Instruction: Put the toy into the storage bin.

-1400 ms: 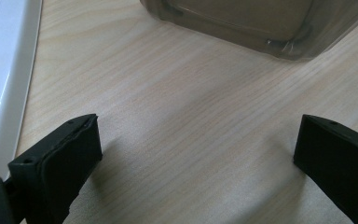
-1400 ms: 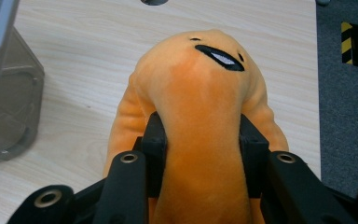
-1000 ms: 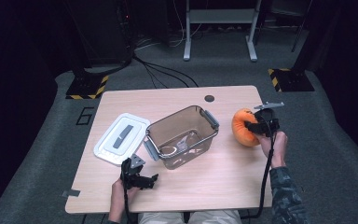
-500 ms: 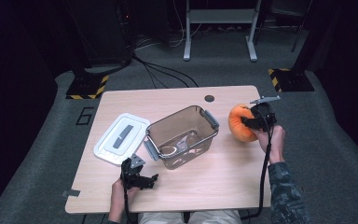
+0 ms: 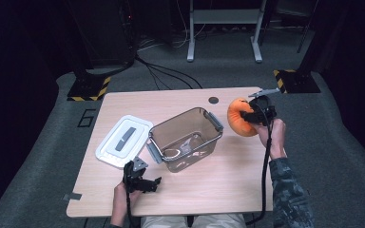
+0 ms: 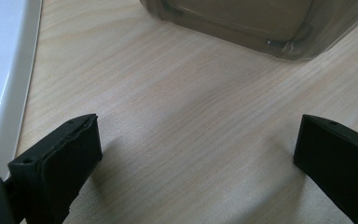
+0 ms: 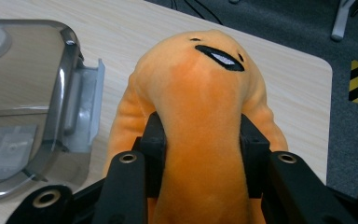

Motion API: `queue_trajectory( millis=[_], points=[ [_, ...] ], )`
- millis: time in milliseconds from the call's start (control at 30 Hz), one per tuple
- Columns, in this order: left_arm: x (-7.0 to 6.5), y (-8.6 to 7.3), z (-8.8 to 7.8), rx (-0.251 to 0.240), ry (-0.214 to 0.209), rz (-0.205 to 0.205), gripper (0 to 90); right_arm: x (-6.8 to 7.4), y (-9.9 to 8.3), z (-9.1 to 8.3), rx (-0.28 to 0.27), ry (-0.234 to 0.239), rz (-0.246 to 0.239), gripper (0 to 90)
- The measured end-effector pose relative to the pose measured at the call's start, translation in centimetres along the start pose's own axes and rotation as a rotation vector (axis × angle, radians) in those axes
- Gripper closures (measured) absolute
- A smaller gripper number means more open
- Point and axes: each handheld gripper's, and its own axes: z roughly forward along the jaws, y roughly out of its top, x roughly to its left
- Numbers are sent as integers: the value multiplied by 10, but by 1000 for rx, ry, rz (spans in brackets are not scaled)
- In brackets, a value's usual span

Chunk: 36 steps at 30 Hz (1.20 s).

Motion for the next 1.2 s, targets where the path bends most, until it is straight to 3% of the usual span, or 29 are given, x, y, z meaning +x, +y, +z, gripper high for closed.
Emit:
queue_trajectory(
  millis=[500,1200],
  points=[
    [0,0,0,1,-2,-2,5,16,27,-10,-38,23,-23,623],
    [0,0,0,3,0,2,5,49,53,-19,-84,79,-66,612]
  ],
)
